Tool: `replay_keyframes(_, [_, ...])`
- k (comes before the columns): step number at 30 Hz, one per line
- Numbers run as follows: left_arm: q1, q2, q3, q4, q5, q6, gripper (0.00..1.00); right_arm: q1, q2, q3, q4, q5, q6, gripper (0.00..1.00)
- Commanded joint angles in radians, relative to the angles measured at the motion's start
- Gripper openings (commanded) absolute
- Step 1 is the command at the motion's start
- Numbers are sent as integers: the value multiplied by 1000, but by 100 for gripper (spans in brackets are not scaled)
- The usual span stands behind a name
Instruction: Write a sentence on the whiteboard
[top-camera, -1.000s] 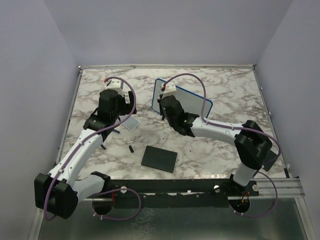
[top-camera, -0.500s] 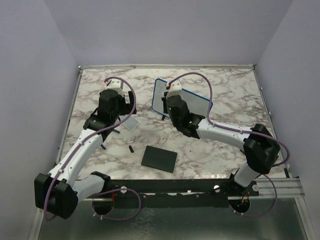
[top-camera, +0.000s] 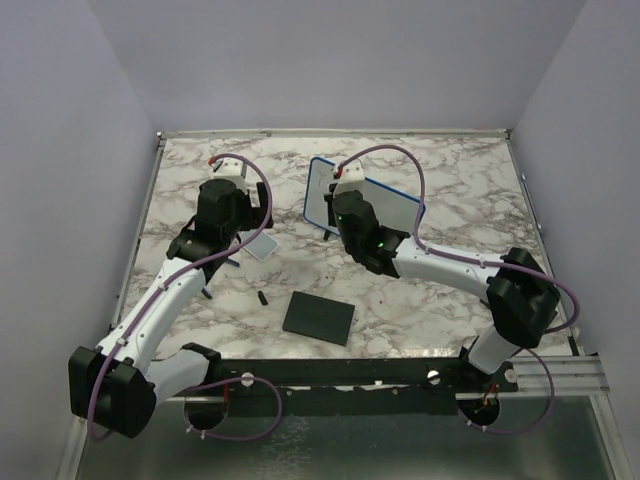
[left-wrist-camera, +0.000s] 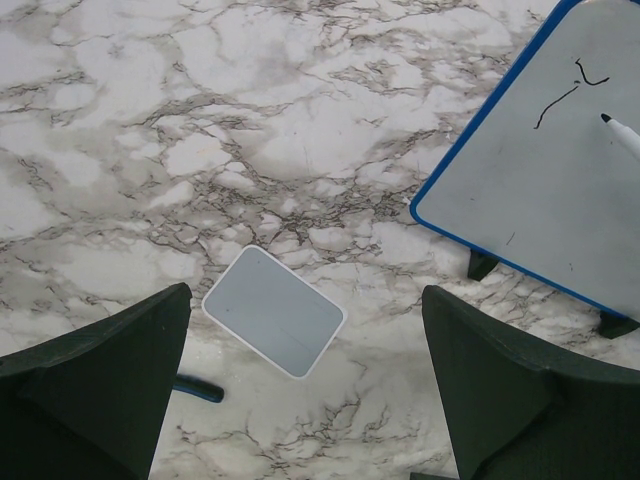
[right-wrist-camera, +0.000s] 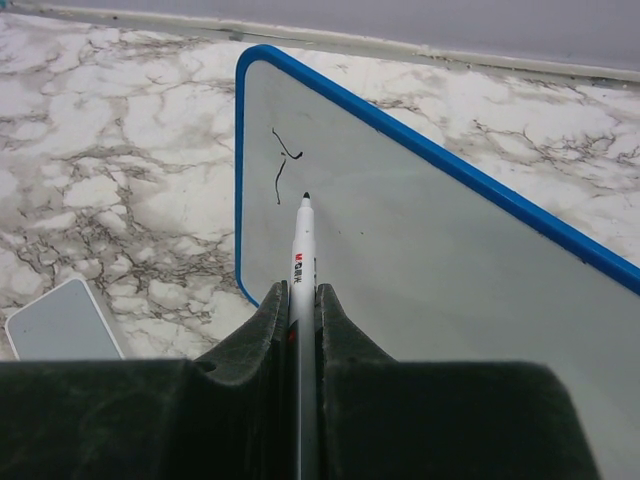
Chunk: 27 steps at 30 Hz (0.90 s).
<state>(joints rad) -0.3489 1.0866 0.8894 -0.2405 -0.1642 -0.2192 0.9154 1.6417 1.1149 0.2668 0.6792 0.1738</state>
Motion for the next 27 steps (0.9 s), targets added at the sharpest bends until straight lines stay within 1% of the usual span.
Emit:
replay_keyframes(1, [-4, -8, -10, 12, 17, 9, 99, 5, 25, 15, 3, 30, -10, 0])
replay_keyframes(20, [-7, -13, -10, 13, 15, 12, 99, 4, 73, 51, 13, 35, -34, 0])
replay_keyframes(27, [-7, -14, -10, 12, 14, 13, 99, 4, 81, 42, -5, 26, -14, 0])
